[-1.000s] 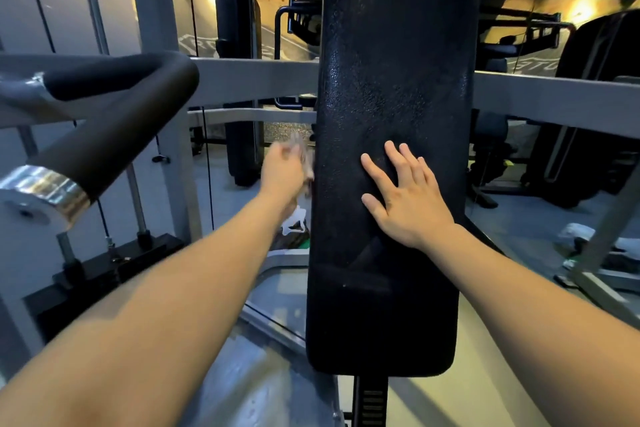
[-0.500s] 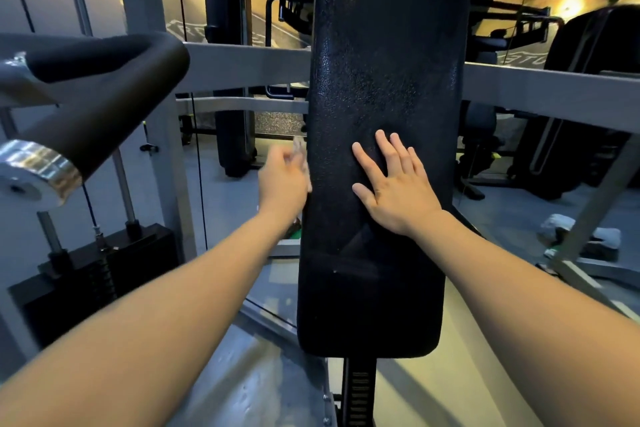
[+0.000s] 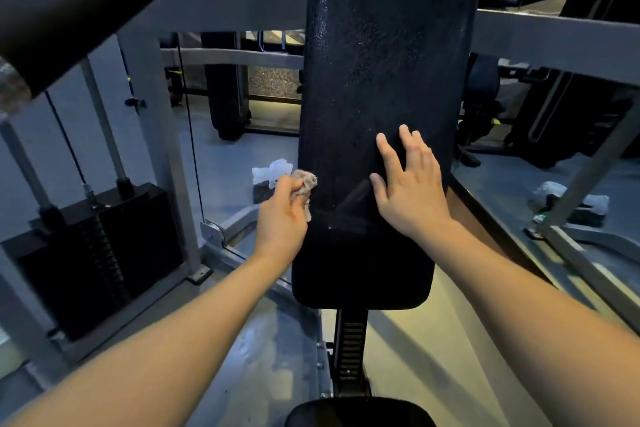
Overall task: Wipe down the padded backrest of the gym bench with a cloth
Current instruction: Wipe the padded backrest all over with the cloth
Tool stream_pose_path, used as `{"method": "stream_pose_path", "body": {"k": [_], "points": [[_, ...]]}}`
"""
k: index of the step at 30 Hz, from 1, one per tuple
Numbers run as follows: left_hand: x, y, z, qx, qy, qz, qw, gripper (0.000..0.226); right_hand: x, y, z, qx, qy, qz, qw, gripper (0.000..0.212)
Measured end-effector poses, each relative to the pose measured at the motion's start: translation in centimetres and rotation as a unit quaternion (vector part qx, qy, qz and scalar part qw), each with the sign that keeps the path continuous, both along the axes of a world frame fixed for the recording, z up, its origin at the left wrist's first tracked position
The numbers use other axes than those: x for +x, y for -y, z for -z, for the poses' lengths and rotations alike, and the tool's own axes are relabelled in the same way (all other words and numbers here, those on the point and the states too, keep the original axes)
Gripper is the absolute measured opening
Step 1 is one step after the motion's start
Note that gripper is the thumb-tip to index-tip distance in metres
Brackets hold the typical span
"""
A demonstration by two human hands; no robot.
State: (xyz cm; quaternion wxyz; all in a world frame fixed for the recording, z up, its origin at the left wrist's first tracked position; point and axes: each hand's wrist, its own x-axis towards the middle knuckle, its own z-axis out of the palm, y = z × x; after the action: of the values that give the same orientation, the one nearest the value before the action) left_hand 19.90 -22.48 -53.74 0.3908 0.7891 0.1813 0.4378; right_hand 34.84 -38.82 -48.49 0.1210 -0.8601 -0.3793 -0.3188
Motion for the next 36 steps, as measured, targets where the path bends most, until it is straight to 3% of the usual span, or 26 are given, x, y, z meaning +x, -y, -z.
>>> {"method": "stream_pose_path", "body": {"k": [4,7,11,15,18,21,23,29,33,36], "points": [[1.7,-3.0,-5.6,-0.078,0.058,-0.03,0.995,0.006,0.1,0.3,0.0,-0.015,-0.012,0.002,1.0,0.068],[3.8,-3.8,-8.7,-0.093,0.078,0.003,0.993,0.011,-0.1,0.3,0.1,-0.017,-0.032,0.007,0.999,0.068],[3.8,-3.1,-4.6,-0.087,0.058,0.003,0.995,0.018,0.0,-0.1,0.0,-0.006,-0.041,0.006,0.999,0.067],[0.4,-2.0,2.7,-0.087,-0.025,0.007,0.996,0.02,-0.2,-0.5,0.3,-0.004,-0.049,0.016,0.999,0.067],[-1.1,-2.0,3.8,-0.105,-0.078,0.019,0.991,0.023,-0.4,-0.5,0.3,-0.002,-0.049,0.014,0.999,0.067],[0.6,-3.7,-0.3,-0.166,0.005,-0.005,0.986,0.021,-0.4,-0.3,0.3,-0.011,-0.048,0.012,0.999,0.067],[1.9,-4.0,-3.2,-0.149,0.06,0.001,0.987,0.015,-0.5,-0.2,0.2,-0.017,-0.048,0.012,0.999,0.067],[1.4,-0.2,1.0,-0.089,0.054,-0.007,0.995,0.015,-0.7,-0.1,-0.2,-0.032,-0.048,0.024,0.998,0.068],[-1.4,1.2,6.0,-0.082,-0.02,-0.018,0.996,0.017,-3.0,-1.5,-0.6,0.005,-0.01,0.019,1.0,0.07],[-2.9,1.0,7.1,-0.092,-0.087,0.001,0.992,0.016,-4.3,-3.0,-0.1,-0.036,0.014,-0.007,0.999,0.067]]}}
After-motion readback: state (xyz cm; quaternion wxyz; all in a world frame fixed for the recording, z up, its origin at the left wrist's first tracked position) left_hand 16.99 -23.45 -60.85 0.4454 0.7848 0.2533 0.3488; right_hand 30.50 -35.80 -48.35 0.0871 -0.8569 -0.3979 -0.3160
